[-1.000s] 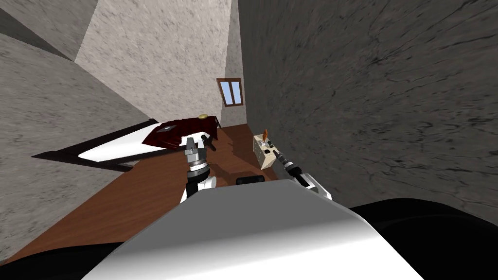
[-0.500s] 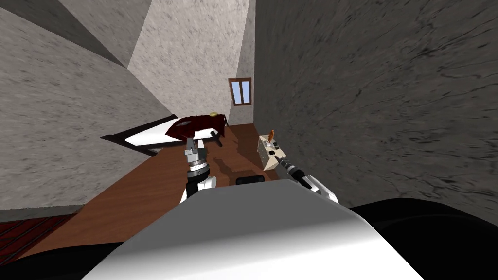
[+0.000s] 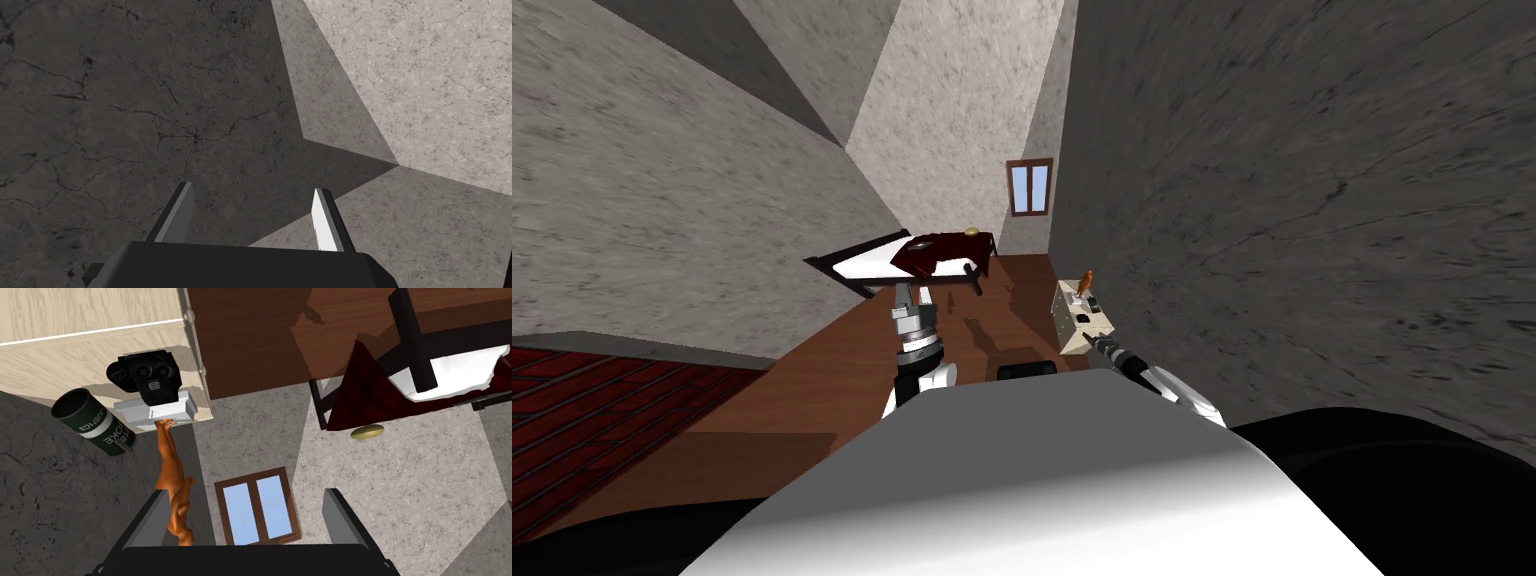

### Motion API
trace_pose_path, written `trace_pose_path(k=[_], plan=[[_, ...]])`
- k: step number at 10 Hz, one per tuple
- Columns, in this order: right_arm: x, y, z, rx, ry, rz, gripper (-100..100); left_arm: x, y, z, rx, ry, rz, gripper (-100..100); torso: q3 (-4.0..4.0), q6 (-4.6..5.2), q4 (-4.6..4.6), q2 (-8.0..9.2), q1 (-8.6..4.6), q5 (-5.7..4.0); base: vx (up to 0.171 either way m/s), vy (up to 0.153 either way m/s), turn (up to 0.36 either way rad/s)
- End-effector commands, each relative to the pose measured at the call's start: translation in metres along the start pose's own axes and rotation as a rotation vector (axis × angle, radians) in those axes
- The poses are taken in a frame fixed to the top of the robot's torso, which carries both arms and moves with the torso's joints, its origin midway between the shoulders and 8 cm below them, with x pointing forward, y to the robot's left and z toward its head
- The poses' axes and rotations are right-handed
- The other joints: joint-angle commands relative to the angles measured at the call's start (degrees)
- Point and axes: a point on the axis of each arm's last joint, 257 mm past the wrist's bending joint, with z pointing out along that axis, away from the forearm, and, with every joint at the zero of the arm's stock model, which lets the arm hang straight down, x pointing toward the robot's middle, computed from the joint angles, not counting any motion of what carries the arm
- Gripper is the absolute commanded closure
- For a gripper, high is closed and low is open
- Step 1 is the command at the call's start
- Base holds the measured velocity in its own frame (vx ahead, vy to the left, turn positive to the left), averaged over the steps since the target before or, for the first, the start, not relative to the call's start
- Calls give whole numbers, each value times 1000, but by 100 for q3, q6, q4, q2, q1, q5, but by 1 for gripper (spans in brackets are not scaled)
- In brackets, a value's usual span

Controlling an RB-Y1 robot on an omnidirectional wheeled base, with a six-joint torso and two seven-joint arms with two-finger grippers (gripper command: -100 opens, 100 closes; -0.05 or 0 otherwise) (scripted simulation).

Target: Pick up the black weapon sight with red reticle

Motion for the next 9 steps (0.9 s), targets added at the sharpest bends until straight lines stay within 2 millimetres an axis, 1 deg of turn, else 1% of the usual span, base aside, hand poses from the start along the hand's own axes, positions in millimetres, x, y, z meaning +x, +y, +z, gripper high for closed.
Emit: trace_pose_path(k=[1,2,3,4,5,6,7,8,9], plan=[[13,-11,-3,18,35,-36,-100,0,0,0,0,0,0,0,0,0,0,0,0,0,-24,-7,216],[29,-26,-9,37,87,-94,-100,0,0,0,0,0,0,0,0,4,0,-1,0,0,-28,1,372],[35,-33,-11,50,101,-100,-100,0,0,0,0,0,0,0,-1,-2,0,-2,0,0,-20,-6,244],[35,-33,-11,50,101,-100,-100,0,0,0,0,0,0,0,-2,5,0,-3,-1,0,-9,-5,-28],[52,-48,-19,69,155,-161,-100,0,0,0,0,0,0,0,-3,8,-1,-6,0,-1,-21,9,340],[57,-54,-22,79,167,-162,-100,0,0,0,0,0,0,0,-3,-2,-1,-6,2,0,-19,-4,236],[74,-71,-32,100,223,-217,-100,0,0,0,0,0,0,0,-3,6,-1,-5,0,-1,-22,-2,359],[76,-74,-33,105,231,-222,-100,0,0,0,0,0,0,0,-3,0,-1,-5,-1,0,-15,-11,202],[92,-91,-44,123,285,-275,-100,0,0,0,0,0,0,0,-3,7,-1,-5,-3,-1,-16,-5,365]])
